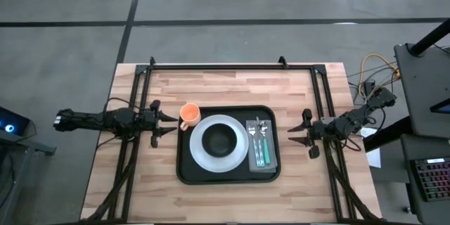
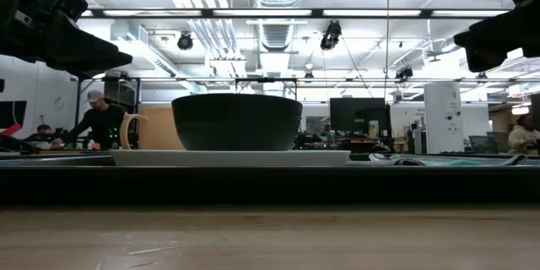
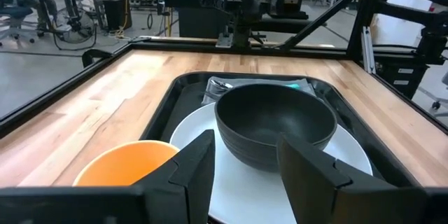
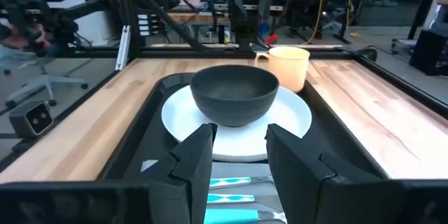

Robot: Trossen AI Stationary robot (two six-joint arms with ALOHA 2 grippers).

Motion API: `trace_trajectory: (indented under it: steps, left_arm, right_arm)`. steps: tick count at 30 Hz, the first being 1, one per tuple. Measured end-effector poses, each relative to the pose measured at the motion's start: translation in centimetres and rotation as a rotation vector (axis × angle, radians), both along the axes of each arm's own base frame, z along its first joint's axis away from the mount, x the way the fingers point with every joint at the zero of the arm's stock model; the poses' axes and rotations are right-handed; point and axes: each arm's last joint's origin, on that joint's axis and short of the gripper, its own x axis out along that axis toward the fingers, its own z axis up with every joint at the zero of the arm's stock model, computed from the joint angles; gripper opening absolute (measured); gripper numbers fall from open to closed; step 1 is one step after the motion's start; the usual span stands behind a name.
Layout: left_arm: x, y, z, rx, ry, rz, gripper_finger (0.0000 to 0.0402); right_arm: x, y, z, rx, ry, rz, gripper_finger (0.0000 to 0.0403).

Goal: Set up tray
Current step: Return to Home Position

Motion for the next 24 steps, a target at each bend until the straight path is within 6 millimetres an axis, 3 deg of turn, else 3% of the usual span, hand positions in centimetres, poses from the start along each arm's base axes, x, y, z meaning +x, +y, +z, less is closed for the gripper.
trace_trajectory:
  steps: [24]
  left_arm:
    - [0.0,0.01,-0.01,0.004,0.001,0.003,0.0136]
  right_arm:
    - [0.0,-0.01,0.02,0.046,0.001,-0.008,0.0123]
